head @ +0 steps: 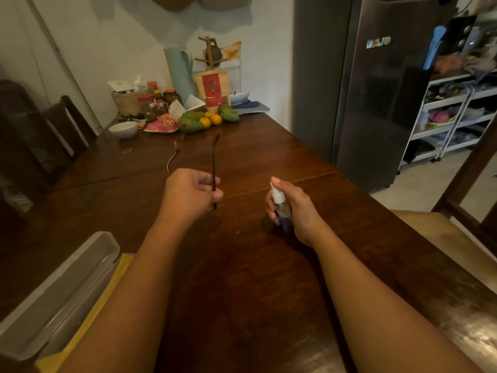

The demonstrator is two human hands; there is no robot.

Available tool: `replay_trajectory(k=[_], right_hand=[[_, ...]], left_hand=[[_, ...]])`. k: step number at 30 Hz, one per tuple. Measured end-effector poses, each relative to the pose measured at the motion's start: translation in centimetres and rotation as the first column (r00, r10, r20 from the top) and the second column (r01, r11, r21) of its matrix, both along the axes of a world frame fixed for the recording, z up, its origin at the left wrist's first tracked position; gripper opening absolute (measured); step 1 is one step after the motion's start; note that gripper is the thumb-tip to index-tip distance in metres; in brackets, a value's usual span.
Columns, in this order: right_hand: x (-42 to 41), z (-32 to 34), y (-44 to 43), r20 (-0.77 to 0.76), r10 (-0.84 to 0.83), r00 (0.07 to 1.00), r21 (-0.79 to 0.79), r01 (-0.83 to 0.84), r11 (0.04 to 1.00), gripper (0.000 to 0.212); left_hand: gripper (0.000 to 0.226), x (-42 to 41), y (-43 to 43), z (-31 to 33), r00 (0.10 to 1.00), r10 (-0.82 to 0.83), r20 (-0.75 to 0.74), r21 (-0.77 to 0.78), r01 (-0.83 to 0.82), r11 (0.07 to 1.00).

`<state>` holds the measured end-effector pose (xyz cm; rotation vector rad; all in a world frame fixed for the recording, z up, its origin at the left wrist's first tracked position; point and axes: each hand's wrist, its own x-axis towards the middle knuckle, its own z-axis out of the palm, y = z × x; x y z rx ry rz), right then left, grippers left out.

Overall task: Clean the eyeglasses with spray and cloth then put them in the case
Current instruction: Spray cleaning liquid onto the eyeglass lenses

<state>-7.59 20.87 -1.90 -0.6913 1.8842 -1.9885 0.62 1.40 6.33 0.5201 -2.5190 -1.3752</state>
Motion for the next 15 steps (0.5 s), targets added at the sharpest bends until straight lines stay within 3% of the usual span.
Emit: replay_trajectory(k=[2,9,15], right_hand=[[0.0,-0.1,-0.1,-0.006,-0.002,1.000,0.022,0.002,1.000,0.061],[0.2,0.1,-0.3,-0.009,-0.041,0.999,0.086,0.042,0.995,0.065],[0.6,0.3,-1.1,-0.021,-0.184,0.983,0.151,0.184,0.971,0.067]], left_hand=[[0.020,0.2,-0.5,0.1,0.996,0.032,-0.083,-0.058,-0.037,0.998],[0.039,0.5,-1.1,-0.2,0.944,0.018,-0.328,-0.137,-0.066,0.988],[0.056,0.2,-0.8,-0.7,0.924,-0.021,-0.381,-0.098,-0.018,0.995]])
